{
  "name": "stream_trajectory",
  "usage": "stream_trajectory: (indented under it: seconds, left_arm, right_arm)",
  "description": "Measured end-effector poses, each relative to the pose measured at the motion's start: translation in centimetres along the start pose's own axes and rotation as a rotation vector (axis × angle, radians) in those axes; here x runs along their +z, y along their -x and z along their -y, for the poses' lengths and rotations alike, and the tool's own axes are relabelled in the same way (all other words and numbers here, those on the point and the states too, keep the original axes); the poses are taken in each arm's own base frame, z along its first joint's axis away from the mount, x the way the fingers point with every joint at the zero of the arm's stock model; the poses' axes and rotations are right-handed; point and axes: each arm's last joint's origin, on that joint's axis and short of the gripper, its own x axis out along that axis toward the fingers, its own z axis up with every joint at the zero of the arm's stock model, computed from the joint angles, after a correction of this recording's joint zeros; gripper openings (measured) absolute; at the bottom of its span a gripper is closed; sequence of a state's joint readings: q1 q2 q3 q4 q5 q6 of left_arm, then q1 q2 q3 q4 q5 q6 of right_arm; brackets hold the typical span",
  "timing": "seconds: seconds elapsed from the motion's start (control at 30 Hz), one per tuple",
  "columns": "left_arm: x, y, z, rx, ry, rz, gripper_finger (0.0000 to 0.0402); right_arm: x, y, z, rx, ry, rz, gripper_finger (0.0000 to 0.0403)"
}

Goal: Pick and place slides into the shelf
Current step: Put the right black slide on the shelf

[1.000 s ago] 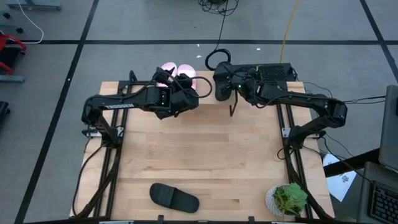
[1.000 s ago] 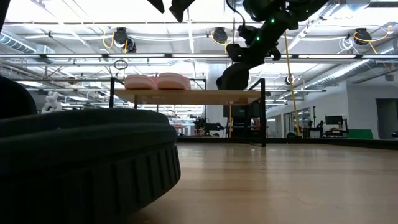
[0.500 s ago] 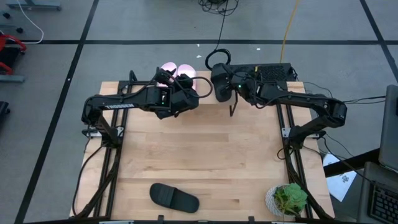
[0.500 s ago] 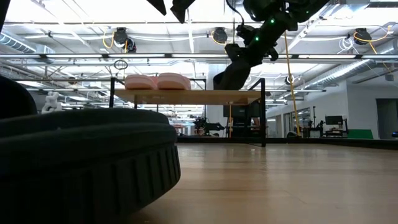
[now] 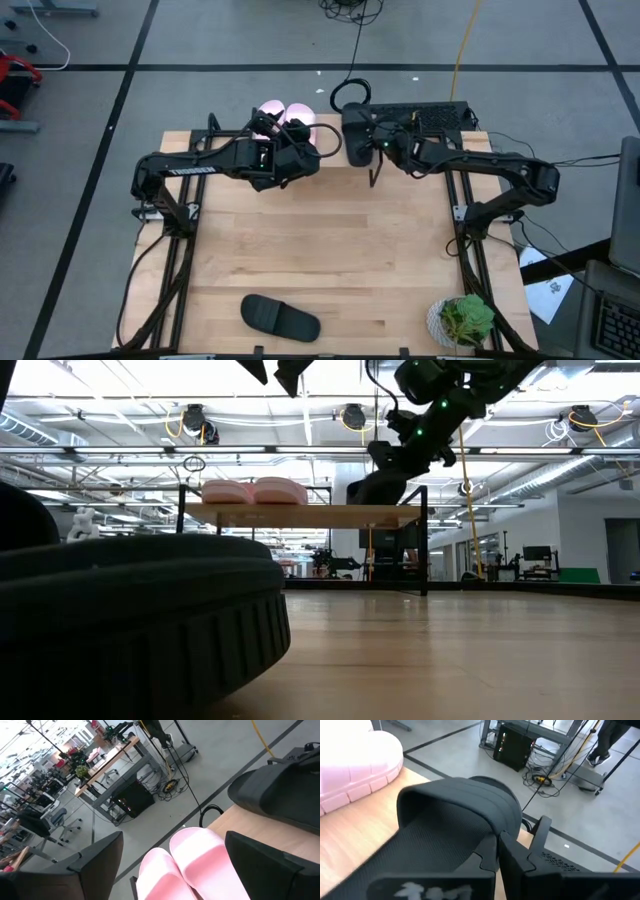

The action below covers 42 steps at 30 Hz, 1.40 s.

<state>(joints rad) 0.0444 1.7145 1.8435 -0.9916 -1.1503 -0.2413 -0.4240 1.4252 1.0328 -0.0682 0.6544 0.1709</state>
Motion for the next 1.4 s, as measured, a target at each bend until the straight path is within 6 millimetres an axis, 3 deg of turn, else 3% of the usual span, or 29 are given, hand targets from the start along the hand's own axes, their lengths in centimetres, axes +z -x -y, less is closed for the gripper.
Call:
stream_trajectory:
  seconds: [1.4]
  left_arm:
    - [0.1,-0.01,0.04,-0.002,0.018,0.005,0.0351]
  right_arm:
    - [-0.23,1.03,0.78,-0.005,0.052,-0.057,0.0]
